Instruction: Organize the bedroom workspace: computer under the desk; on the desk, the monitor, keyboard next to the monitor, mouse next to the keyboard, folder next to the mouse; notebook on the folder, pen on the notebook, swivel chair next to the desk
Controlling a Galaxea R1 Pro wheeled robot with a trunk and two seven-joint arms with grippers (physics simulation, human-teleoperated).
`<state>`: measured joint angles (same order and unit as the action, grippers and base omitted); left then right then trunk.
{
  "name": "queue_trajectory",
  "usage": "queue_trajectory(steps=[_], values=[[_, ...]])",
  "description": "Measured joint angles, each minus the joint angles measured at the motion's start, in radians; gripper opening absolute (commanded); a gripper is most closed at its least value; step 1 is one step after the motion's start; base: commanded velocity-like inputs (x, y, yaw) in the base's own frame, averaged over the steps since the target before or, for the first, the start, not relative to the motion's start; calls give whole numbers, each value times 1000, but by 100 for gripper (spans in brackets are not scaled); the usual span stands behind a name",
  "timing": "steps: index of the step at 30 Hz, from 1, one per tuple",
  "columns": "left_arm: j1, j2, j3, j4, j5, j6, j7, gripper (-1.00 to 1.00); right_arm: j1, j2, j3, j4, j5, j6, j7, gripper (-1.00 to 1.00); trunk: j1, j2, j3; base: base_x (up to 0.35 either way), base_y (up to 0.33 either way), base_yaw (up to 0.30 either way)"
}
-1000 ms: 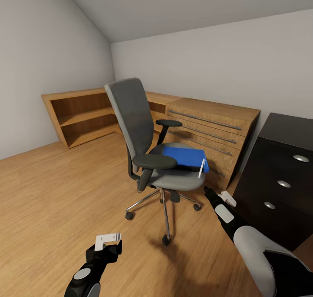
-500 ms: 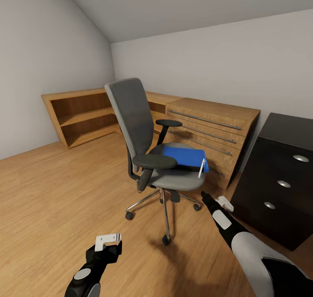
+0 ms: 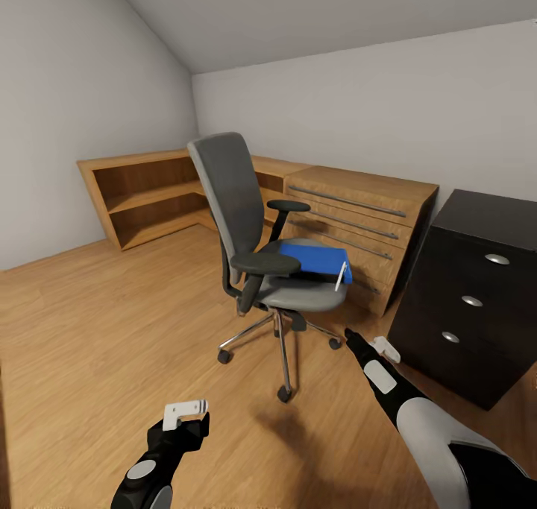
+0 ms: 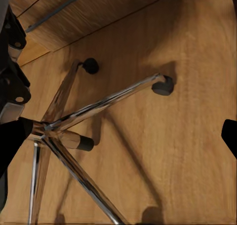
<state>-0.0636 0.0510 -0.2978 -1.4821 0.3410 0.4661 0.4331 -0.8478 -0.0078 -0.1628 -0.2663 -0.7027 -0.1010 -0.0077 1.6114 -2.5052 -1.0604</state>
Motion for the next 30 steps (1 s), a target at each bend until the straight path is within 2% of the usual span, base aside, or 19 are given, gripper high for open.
queue_trajectory(steps=[19,24,27,30], values=[[0,0,0,3,2,0,0,100,0,-3,0,2,1,0,1,100,0,0,0,-15,0,0],[5,-28,-2,-25,-9,3,2,100,14,16,15,6,-7,-3,-3,100,0,0,0,0,0,0],[12,-43,-14,-42,-14,11,5,100,19,4,9,13,-21,-2,0,100,0,0,0,0,0,0],[13,-45,-17,-59,-15,12,5,100,31,-10,9,12,-31,-2,1,100,0,0,0,0,0,0]])
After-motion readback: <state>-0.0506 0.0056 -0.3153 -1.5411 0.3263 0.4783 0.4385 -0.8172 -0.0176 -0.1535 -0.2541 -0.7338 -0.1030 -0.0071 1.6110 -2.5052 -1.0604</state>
